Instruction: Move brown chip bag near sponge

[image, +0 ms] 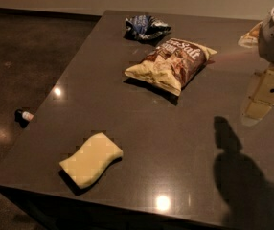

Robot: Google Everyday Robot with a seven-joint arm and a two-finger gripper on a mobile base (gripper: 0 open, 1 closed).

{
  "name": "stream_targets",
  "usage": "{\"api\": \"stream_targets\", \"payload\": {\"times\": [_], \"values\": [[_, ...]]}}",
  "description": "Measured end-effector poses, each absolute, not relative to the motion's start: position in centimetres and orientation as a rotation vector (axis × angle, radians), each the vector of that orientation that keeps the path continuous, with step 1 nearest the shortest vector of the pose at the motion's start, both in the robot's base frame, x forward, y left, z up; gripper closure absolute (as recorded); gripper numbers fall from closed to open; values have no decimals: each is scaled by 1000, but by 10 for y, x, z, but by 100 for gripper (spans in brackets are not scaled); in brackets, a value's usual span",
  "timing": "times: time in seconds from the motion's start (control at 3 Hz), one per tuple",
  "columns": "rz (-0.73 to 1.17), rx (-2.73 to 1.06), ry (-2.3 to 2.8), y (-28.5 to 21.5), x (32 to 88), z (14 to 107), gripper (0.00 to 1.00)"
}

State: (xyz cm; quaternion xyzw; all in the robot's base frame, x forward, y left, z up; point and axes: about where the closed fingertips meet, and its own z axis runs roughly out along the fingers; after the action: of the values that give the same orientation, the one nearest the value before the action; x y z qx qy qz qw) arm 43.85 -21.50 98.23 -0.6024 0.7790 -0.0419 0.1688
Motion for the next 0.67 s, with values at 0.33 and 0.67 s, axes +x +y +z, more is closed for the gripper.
{"api": "stream_targets", "payload": {"times": [0.33, 0.67], "values": [[-119, -1714, 2209, -212, 441, 983, 0], [-115, -1720, 2187, -202, 452, 983, 0]]}}
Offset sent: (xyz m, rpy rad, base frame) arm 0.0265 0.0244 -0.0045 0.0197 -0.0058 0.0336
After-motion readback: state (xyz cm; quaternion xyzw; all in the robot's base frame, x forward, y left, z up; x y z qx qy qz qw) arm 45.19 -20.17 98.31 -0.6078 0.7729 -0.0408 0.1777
